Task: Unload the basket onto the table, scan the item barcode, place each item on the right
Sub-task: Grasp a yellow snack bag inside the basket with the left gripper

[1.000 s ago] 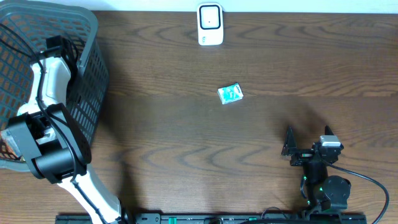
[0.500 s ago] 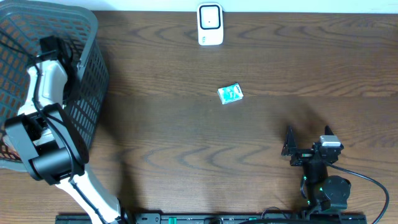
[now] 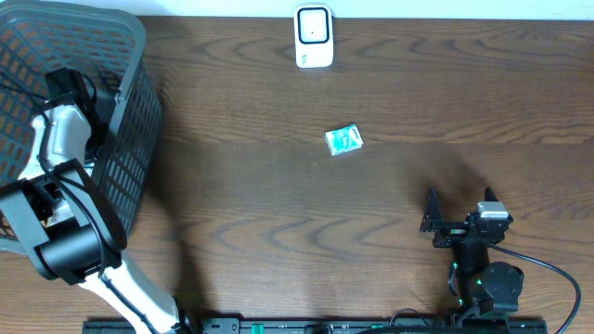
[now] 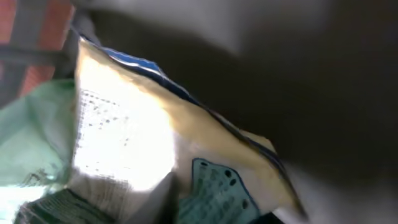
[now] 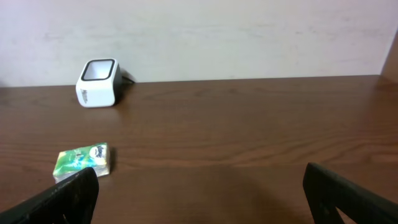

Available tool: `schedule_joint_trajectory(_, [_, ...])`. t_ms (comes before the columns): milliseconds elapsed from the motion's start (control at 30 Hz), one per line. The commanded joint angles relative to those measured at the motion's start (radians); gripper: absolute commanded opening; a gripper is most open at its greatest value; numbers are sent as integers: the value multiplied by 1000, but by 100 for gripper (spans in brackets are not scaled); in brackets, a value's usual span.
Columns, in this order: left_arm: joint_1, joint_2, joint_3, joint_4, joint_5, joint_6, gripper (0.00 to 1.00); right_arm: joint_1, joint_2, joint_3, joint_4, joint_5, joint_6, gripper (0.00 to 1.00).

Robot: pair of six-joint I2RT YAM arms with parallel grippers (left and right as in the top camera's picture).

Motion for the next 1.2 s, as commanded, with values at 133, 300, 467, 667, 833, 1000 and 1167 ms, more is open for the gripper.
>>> schedule_joint_trajectory(133, [3, -105, 32, -35, 46, -68, 7, -4, -1, -2, -4, 1, 3, 99])
schedule_joint_trajectory(300, [3, -302, 39, 14, 47, -182, 7, -4, -1, -2, -4, 1, 3, 99])
schedule_joint_trajectory(467, [3, -508, 39, 69, 81, -227, 7, -4, -1, -2, -4, 1, 3, 99])
schedule_joint_trajectory(667, [3, -736, 39, 145, 156, -229, 7, -4, -1, -2, -4, 1, 3, 99])
schedule_joint_trajectory(833, [2, -881, 39, 235, 291, -266, 7, -4, -1, -2, -4, 1, 3, 99])
schedule_joint_trajectory(1000, [1, -978, 39, 297, 473, -378, 7, -4, -1, -2, -4, 1, 3, 99])
schedule_joint_trajectory(1167, [-44, -1012, 39, 317, 708, -498, 7, -4, -1, -2, -4, 1, 3, 99])
